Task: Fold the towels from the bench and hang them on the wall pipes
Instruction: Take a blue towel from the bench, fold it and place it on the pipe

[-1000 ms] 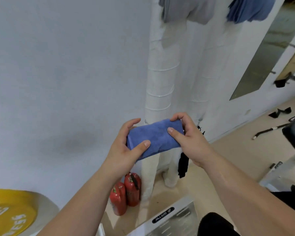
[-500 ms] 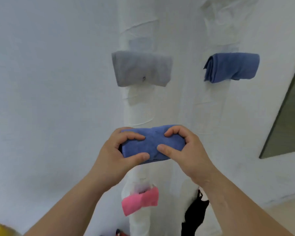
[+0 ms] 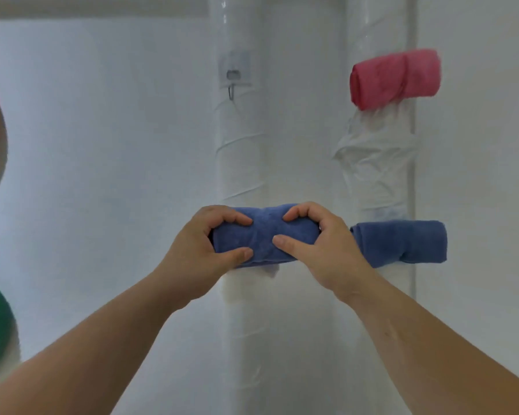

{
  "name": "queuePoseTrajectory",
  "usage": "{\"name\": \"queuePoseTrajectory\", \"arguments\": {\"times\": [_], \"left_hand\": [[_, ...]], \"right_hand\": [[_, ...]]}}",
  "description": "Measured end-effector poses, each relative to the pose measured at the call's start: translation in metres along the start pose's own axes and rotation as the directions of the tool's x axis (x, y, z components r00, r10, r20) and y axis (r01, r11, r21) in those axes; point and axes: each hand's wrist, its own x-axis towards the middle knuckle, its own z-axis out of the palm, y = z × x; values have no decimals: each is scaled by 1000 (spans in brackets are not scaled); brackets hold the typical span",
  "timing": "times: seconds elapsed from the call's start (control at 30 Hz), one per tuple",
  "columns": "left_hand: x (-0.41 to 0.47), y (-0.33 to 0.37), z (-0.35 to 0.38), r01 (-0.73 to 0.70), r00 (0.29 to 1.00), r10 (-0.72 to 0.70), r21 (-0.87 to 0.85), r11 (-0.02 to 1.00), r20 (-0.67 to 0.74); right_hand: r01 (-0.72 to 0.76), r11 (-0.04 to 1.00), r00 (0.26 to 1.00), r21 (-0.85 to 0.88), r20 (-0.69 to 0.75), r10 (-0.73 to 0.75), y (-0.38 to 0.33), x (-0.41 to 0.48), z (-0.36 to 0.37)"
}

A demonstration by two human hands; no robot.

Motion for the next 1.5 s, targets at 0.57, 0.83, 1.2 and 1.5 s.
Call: {"name": "queuePoseTrajectory", "arguments": {"times": [0.57,0.83,1.2,1.5], "left_hand": [[194,79,-91,-273,944,286,100,957,-163],[255,77,-107,-250,944,274,143,958,-184],[268,37,-90,-191,953,181,-16,981,-244],[253,30,-89,-191,969,178,-65,979,-170]], "right_hand": [[377,922,924,-88,-36,-381,-113,216,10],[354,930,931,-97,-55,-360,-119,284,26],[378,920,918,-99,-87,-387,-90,294,37],[316,949,943,8,-108,-314,-70,274,38]]}}
